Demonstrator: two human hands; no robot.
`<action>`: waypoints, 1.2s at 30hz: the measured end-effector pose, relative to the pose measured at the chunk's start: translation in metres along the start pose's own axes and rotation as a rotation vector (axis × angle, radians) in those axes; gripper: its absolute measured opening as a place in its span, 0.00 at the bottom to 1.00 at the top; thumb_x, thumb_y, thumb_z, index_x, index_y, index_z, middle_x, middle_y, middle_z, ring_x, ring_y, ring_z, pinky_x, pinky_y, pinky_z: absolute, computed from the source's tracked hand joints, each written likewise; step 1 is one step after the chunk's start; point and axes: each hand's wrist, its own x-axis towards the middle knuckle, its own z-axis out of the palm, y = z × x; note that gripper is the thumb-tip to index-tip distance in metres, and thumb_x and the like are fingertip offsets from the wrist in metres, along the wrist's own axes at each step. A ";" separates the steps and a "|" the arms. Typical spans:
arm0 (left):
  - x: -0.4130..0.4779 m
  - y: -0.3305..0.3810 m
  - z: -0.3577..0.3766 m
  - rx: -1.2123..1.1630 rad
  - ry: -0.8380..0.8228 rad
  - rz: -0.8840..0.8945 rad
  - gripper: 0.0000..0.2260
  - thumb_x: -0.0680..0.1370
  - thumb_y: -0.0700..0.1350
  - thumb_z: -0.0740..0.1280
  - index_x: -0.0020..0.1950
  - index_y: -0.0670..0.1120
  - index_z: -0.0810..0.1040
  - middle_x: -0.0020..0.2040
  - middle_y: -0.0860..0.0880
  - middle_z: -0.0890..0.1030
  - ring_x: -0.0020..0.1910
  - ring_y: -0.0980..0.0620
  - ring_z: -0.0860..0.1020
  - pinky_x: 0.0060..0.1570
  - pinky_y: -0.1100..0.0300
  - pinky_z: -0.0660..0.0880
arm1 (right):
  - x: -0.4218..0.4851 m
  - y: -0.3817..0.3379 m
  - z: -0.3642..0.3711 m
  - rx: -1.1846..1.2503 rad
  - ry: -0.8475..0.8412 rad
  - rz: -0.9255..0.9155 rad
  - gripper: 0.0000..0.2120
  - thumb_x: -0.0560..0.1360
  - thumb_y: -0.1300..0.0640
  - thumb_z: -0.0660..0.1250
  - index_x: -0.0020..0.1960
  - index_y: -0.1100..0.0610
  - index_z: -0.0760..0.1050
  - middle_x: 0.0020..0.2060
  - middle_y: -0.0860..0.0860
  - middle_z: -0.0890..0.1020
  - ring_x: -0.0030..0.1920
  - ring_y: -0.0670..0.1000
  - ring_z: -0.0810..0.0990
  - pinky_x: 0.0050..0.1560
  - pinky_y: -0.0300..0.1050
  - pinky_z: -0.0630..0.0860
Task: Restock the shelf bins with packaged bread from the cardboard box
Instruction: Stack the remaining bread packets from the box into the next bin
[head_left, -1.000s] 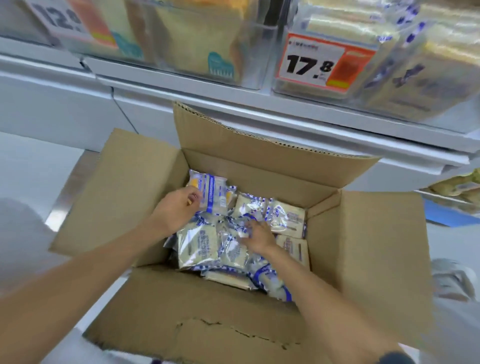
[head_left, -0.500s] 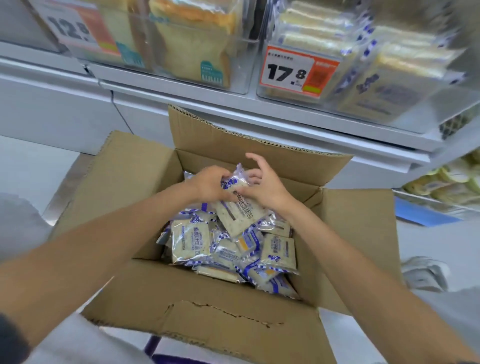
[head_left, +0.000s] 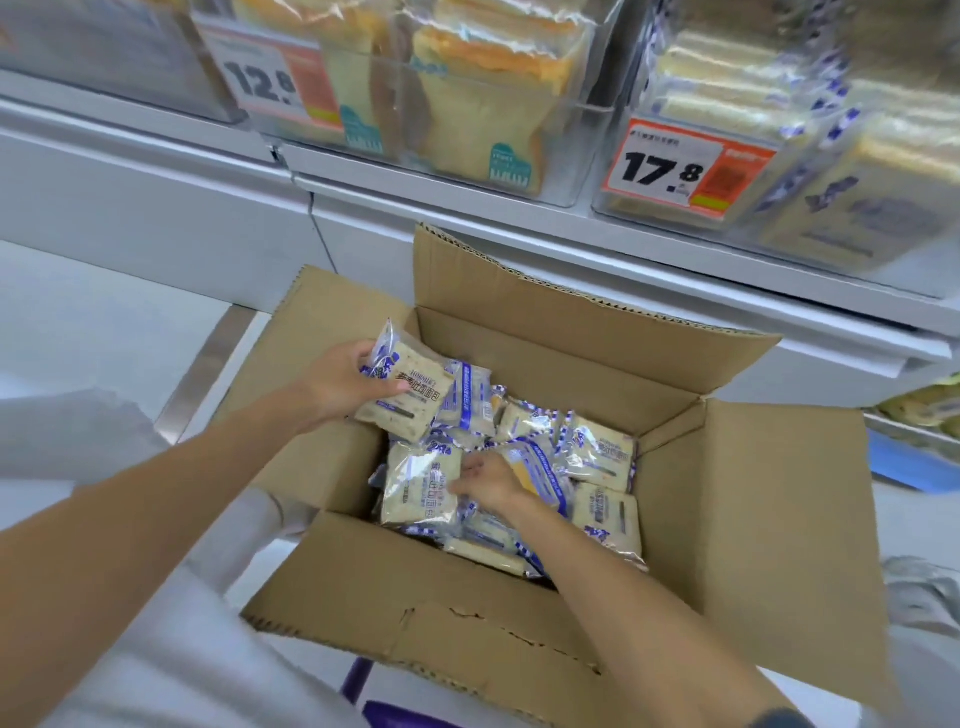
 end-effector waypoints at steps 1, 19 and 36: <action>0.001 0.001 0.002 0.016 0.007 -0.002 0.07 0.73 0.39 0.74 0.48 0.47 0.80 0.36 0.60 0.84 0.36 0.64 0.81 0.32 0.74 0.73 | 0.000 0.004 -0.005 0.029 0.015 -0.010 0.10 0.72 0.60 0.74 0.41 0.52 0.73 0.38 0.50 0.78 0.37 0.46 0.78 0.42 0.44 0.79; -0.034 0.160 0.125 0.132 -0.261 0.312 0.09 0.76 0.50 0.72 0.53 0.49 0.81 0.45 0.55 0.83 0.36 0.69 0.79 0.38 0.74 0.72 | -0.181 -0.095 -0.195 -0.181 0.435 -0.671 0.13 0.76 0.65 0.67 0.59 0.54 0.74 0.56 0.50 0.77 0.58 0.49 0.76 0.61 0.43 0.72; 0.022 0.366 0.134 0.636 -0.034 0.823 0.42 0.74 0.61 0.69 0.80 0.49 0.51 0.79 0.50 0.57 0.77 0.49 0.57 0.74 0.49 0.60 | -0.321 -0.162 -0.346 -0.871 1.212 -0.615 0.17 0.75 0.46 0.68 0.53 0.54 0.63 0.39 0.49 0.76 0.37 0.56 0.75 0.33 0.49 0.66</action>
